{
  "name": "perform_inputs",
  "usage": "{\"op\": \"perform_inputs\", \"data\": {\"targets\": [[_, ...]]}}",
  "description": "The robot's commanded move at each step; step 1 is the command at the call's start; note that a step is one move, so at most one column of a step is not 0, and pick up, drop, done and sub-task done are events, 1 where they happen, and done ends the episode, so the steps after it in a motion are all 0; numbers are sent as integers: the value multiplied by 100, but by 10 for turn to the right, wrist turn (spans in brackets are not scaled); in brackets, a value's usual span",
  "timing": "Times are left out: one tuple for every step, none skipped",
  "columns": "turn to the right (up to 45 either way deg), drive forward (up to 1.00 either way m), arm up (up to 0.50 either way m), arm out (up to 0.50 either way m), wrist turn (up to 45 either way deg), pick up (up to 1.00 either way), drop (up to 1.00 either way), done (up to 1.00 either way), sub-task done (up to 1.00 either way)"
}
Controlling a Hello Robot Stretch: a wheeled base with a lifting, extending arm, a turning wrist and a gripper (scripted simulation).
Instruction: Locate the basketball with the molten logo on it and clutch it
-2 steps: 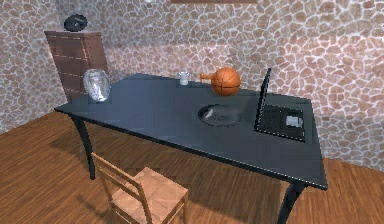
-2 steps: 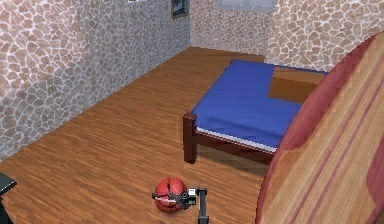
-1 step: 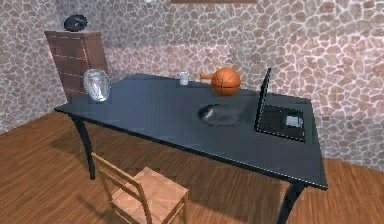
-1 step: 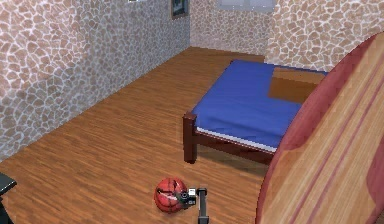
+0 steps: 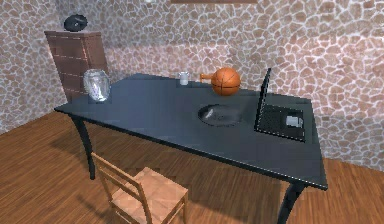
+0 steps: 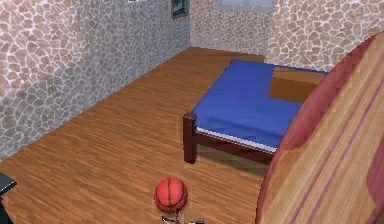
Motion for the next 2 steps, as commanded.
{"op": "perform_inputs", "data": {"targets": [[0, 0, 0, 0, 0, 100, 0, 0, 0], [0, 0, 10, 0, 0, 0, 0, 0, 0]]}}
